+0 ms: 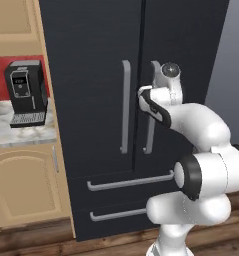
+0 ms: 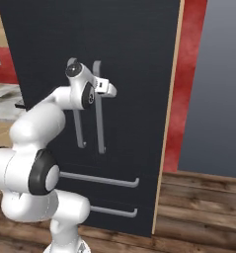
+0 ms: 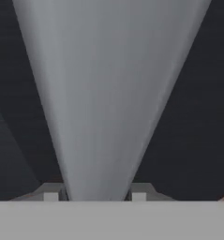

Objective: Open the fridge, grab two sodas, and place both sodas inside the bowl with ice on the dining counter.

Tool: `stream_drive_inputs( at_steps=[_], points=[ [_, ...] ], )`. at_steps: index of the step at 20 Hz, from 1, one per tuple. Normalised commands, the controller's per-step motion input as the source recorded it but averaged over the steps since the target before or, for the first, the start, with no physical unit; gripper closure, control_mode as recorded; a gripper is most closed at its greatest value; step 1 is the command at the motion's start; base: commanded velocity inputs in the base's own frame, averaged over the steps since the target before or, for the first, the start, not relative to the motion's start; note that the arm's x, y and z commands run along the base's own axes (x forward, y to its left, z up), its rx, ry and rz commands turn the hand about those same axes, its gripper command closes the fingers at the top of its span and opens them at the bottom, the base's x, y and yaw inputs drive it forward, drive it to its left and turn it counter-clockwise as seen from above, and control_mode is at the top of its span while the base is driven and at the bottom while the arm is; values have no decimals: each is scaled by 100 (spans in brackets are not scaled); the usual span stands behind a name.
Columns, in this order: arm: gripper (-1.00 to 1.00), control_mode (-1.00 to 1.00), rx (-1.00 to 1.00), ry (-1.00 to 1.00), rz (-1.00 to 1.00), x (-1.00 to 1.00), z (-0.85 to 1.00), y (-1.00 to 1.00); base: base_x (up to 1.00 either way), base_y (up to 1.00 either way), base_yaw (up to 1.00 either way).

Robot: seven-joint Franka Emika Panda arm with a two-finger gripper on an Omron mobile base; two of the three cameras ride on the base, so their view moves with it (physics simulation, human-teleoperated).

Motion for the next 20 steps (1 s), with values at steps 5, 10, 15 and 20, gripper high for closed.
stream_drive_inputs(
  at_steps=[5, 10, 15, 20],
  points=[
    [100, -100, 0, 9, -12, -76, 0, -49, 0, 0, 0],
    [100, -100, 0, 1, -10, -95, 3, -70, 0, 0, 0],
    [100, -100, 0, 0, -9, -90, 2, -74, 0, 0, 0],
    [-100, -100, 0, 0, -3, -88, 0, -47, 0, 0, 0]
  ],
)
